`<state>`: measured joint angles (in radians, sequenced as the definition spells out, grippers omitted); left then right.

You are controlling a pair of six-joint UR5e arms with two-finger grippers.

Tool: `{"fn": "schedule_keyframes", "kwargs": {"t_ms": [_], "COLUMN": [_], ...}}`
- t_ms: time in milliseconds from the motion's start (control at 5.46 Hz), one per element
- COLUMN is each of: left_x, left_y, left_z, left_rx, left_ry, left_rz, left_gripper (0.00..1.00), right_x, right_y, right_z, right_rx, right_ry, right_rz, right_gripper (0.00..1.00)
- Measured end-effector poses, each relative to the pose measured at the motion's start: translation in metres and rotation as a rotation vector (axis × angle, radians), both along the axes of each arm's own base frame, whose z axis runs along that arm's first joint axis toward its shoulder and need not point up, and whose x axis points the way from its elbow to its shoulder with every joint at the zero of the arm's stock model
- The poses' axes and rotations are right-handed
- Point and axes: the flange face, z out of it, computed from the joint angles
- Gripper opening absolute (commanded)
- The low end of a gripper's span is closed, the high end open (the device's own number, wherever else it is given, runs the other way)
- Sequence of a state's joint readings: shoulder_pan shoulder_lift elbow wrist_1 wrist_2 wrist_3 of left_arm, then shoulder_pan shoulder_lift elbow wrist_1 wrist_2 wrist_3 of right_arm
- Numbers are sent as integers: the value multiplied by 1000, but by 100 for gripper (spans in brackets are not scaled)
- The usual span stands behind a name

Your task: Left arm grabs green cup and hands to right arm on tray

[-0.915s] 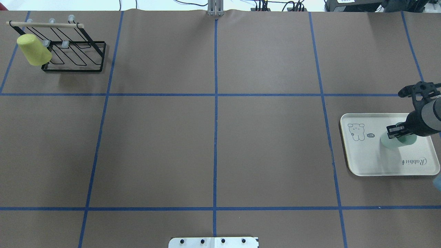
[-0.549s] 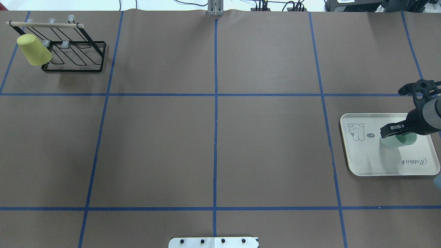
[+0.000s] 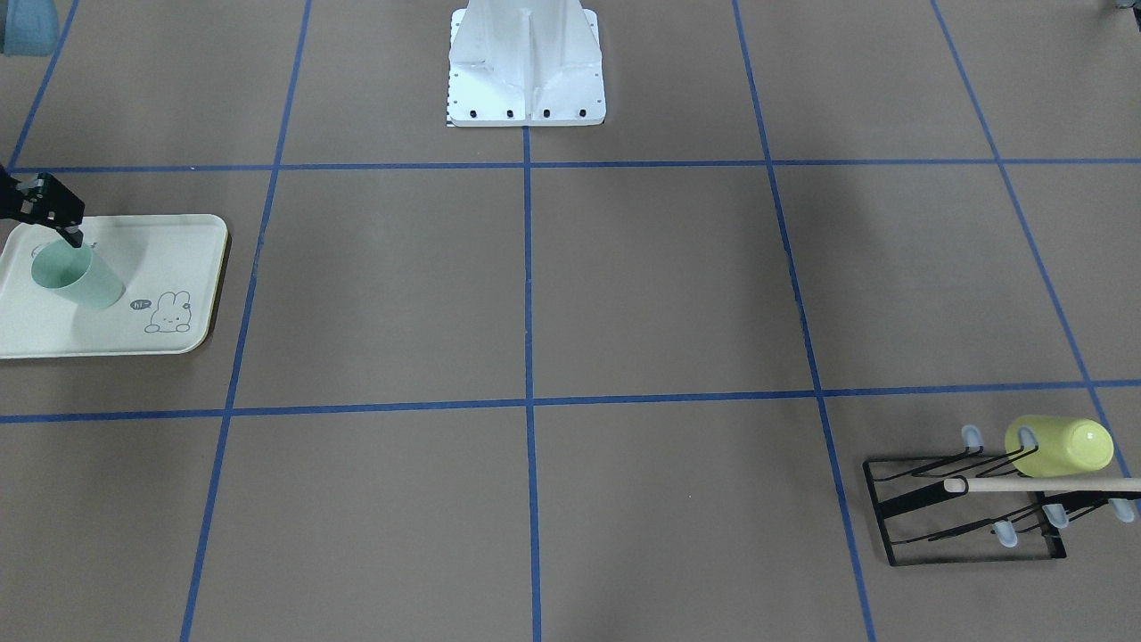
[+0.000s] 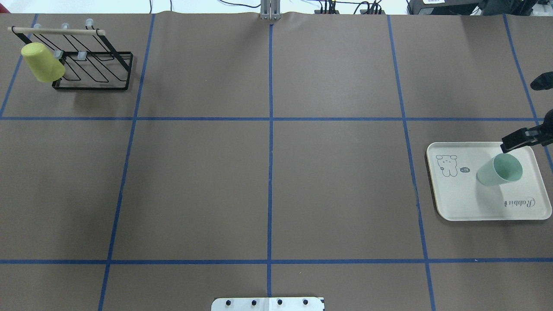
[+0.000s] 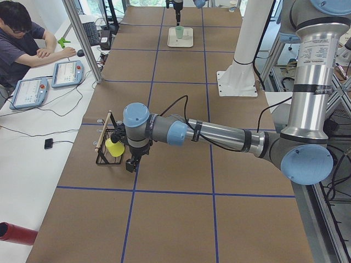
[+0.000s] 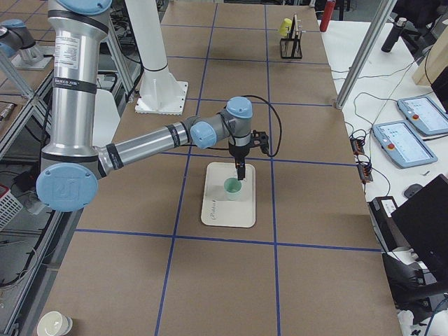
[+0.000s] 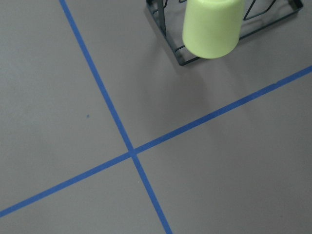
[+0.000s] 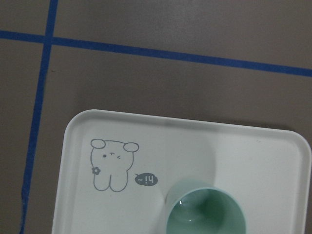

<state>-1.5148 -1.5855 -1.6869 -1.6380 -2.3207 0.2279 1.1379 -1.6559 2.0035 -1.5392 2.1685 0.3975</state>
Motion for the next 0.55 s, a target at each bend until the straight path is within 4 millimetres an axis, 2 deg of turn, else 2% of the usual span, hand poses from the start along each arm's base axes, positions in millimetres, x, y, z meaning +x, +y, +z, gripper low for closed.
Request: {"fn": "schedule_keyframes", "kwargs": {"t_ms": [183, 366, 549], "left_x": [-17, -32, -37], "left_y": [17, 35, 52], "left_z": [13, 16, 16], "left_rx": [-39, -107, -195], "left_ry": [5, 15, 20], "left_rz": [-35, -66, -78], "left_gripper": [100, 100, 100], "right_x": [37, 76, 111], "right_y": [-17, -30, -36], "right_z": [3, 19, 47], "right_rx": [6, 4, -1], "right_ry": [-7, -22, -23], "right_rz": [-41, -62, -72], "right_gripper": [100, 100, 100]}}
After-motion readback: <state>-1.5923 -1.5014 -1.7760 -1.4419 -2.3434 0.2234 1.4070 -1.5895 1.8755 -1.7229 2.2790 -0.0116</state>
